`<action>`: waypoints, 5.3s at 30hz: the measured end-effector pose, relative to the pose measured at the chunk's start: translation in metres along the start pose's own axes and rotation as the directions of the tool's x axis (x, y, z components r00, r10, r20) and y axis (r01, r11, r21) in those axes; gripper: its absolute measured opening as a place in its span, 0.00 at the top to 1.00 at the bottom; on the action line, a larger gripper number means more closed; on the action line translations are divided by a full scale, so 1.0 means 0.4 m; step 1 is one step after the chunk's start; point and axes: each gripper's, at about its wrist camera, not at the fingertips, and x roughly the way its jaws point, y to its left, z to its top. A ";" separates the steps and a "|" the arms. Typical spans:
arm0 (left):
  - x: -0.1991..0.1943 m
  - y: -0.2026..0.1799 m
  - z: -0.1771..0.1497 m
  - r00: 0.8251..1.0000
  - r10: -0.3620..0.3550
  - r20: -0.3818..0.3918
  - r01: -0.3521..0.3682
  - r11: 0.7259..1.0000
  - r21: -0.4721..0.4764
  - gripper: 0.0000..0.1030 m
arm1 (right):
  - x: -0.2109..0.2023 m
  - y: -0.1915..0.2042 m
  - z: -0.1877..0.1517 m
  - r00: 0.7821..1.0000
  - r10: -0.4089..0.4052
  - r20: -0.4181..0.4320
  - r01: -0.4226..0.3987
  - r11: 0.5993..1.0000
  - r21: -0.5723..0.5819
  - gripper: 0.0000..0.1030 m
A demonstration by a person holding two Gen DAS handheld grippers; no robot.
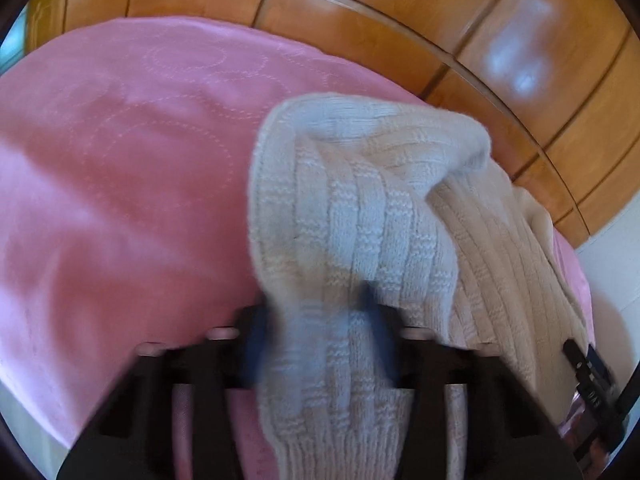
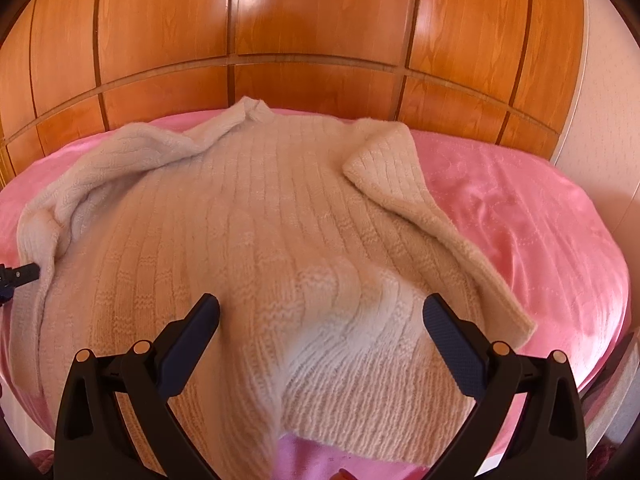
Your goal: Fold small clothes
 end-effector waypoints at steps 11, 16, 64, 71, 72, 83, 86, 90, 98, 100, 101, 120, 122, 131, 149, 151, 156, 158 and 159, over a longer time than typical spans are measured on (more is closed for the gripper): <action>-0.101 0.049 0.205 0.978 0.137 0.160 -0.159 0.978 0.137 0.95 | 0.009 0.018 -0.014 1.000 0.016 -0.024 -0.016 1.000 -0.012 0.02; -0.105 0.142 0.322 0.912 0.330 0.245 -0.361 0.928 0.094 0.95 | 0.007 0.025 -0.015 0.999 0.016 -0.029 -0.016 1.000 -0.022 0.02; 0.083 -0.181 -0.075 0.994 -0.057 0.094 0.026 0.952 0.306 0.13 | 0.124 -0.526 0.019 0.953 0.293 -0.079 -0.212 0.828 0.519 0.54; 0.079 -0.194 -0.100 0.992 -0.033 0.120 -0.016 0.921 0.389 0.05 | 0.184 -0.460 0.023 0.920 0.357 -0.164 -0.268 0.875 0.404 0.94; 0.078 -0.193 -0.101 0.992 -0.039 0.117 -0.010 0.921 0.390 0.05 | 0.177 -0.458 0.029 0.922 0.349 -0.171 -0.267 0.888 0.374 0.94; 0.082 -0.205 -0.106 0.991 -0.017 0.136 -0.040 0.913 0.407 0.04 | 0.127 -0.615 0.145 0.981 -0.024 -0.192 0.050 0.990 0.133 0.94; 0.084 -0.206 -0.104 0.990 -0.016 0.137 -0.042 0.912 0.408 0.04 | 0.140 -0.661 0.181 0.966 -0.193 -0.175 0.200 0.980 0.023 0.94; 0.084 -0.205 -0.105 0.989 -0.013 0.145 -0.048 0.910 0.413 0.04 | 0.197 -0.748 0.231 0.914 -0.380 -0.144 0.375 0.925 -0.060 0.94; 0.086 -0.199 -0.107 0.987 -0.023 0.158 -0.045 0.910 0.413 0.04 | 0.382 -0.840 0.259 0.890 -0.388 -0.241 0.411 0.910 0.053 0.84; 0.086 -0.197 -0.107 0.987 -0.024 0.159 -0.044 0.909 0.414 0.04 | 0.423 -0.850 0.237 0.893 -0.343 -0.292 0.387 0.915 0.112 0.65; 0.086 -0.196 -0.107 0.987 -0.026 0.160 -0.043 0.910 0.413 0.04 | 0.423 -0.852 0.228 0.892 -0.352 -0.283 0.401 0.905 0.139 0.57; -0.020 -0.189 -0.196 0.948 -0.303 -0.094 0.317 0.898 0.306 0.29 | -0.006 -0.471 -0.002 0.903 0.417 -0.109 -0.372 0.882 0.289 0.45; -0.021 -0.189 -0.201 0.933 -0.338 -0.124 0.360 0.886 0.293 0.29 | 0.018 -0.462 -0.037 0.870 0.476 -0.128 -0.409 0.842 0.351 0.48; -0.023 -0.260 -0.219 0.878 -0.401 -0.261 0.469 0.830 0.304 0.90 | -0.024 -0.439 -0.035 0.800 0.597 -0.059 -0.525 0.744 0.414 0.93; -0.074 -0.065 -0.202 0.918 -0.328 -0.223 0.357 0.927 0.109 0.65 | -0.089 -0.543 -0.116 0.818 0.575 -0.033 -0.486 0.720 0.495 0.59; -0.085 -0.073 -0.193 0.909 -0.369 -0.192 0.393 0.913 0.107 0.33 | -0.081 -0.529 -0.106 0.829 0.559 -0.034 -0.480 0.740 0.471 0.47; -0.066 -0.098 -0.183 0.943 -0.289 -0.167 0.313 0.939 0.142 0.60 | -0.009 -0.471 -0.104 0.820 0.559 -0.121 -0.451 0.763 0.462 0.92; -0.061 -0.098 -0.187 0.947 -0.258 -0.193 0.291 0.942 0.166 0.90 | -0.007 -0.448 -0.110 0.820 0.549 -0.162 -0.443 0.787 0.429 0.94; -0.075 -0.089 -0.184 0.944 -0.272 -0.186 0.302 0.940 0.160 0.90 | -0.021 -0.443 -0.107 0.830 0.534 -0.160 -0.436 0.801 0.409 0.94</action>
